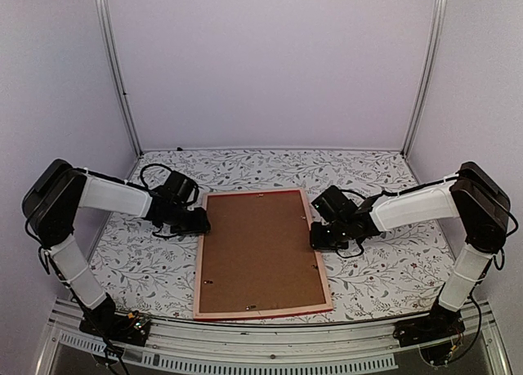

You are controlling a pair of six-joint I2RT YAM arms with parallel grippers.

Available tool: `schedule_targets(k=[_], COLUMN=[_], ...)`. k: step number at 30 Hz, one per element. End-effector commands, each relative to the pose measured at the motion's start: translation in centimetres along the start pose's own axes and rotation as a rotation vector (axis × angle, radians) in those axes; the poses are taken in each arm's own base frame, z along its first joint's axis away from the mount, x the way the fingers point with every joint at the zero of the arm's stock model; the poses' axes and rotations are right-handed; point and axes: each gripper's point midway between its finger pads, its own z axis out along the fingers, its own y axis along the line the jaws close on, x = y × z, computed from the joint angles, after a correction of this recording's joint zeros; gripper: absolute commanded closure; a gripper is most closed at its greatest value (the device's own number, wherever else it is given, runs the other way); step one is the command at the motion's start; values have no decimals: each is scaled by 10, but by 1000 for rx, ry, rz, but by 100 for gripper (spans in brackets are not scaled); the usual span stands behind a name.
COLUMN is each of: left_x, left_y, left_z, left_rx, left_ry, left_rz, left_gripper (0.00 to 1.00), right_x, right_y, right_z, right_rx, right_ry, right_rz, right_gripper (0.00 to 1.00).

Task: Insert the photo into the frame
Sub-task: Press the fastener onto the backboard.

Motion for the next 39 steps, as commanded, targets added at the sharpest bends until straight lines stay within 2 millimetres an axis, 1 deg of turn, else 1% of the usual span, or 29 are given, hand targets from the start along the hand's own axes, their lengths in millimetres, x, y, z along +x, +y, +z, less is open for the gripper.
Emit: schedule_targets(k=[1,4,9,15,19,23,30,33,35,39], left_x=[7,6,7,2,-1,-5,-11,-13,-13,-15], left_y=[0,6,5,4,8,11,13,11,9,-1], left_z=[2,0,0,-4,-9,-10,-9,-8,-5,0], left_rx=[-13,-36,-35,-34,-54,-83,-109,-106,-96,-58], left_ry=[14,-1,-2,-30,-58,-63,-69,-69,-62,-51], left_rz=[7,7,3,-18,-32,-26,-25,-28,-33,-33], left_gripper=[57,61,68,69,74,74,74,77,77,71], right_x=[35,35,35,35,40,46,49,50,52,56], right_y=[-19,-18,-19,-17,-11,-1,0,3,5,13], right_z=[10,10,9,7,7,5,-3,-8,-10,-14], right_rx=[45,43,45,32,13,-9,-6,-11,-15,-32], right_ry=[120,119,118,107,105,98,72,58,56,45], right_rz=[12,13,11,23,25,26,56,67,70,84], right_gripper=[87,87,87,87,87,90,93,94,95,96])
